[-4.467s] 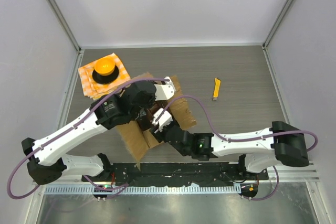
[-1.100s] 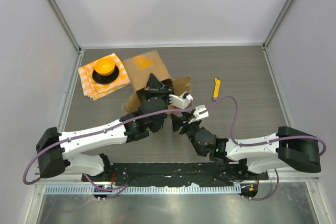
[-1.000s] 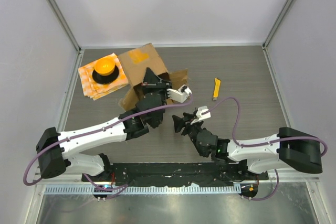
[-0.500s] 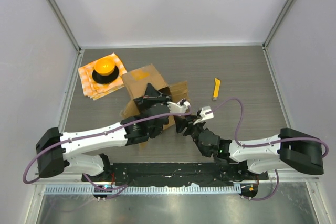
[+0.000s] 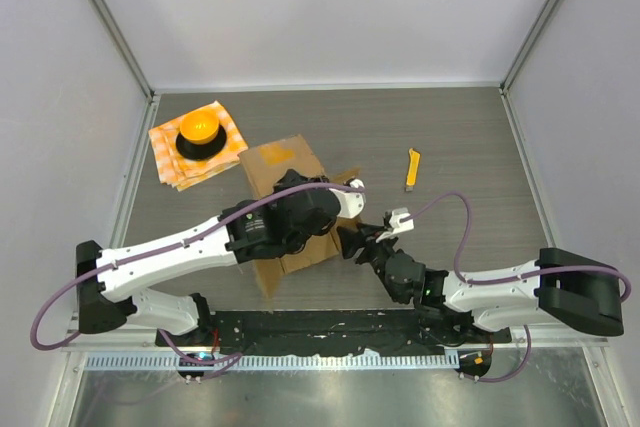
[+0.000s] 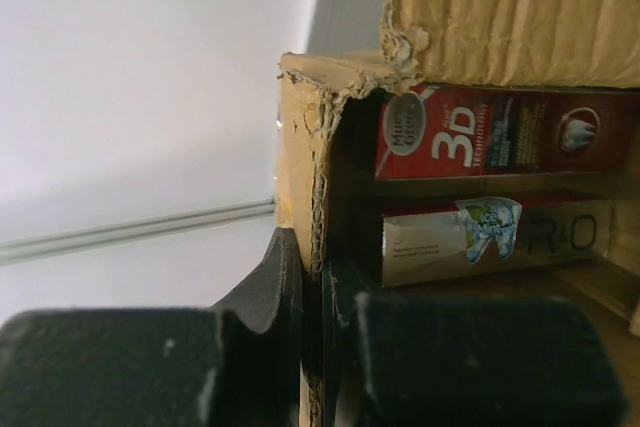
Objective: Unpack the express box
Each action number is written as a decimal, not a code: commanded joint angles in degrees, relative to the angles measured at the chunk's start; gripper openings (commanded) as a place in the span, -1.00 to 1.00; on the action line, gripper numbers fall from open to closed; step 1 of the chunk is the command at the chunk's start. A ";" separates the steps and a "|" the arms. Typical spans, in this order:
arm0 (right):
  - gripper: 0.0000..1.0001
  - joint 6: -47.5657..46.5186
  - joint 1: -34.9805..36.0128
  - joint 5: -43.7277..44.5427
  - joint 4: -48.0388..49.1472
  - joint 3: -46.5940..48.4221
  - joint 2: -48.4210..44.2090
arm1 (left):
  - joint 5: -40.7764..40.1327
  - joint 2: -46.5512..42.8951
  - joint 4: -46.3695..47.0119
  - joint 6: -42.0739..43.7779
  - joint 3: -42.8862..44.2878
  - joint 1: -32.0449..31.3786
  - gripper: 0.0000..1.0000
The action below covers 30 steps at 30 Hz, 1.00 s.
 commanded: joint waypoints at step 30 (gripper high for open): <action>-0.02 2.01 7.27 12.15 -12.16 0.74 -3.03 | 40.50 3.83 -33.40 -18.36 20.02 -0.56 -0.50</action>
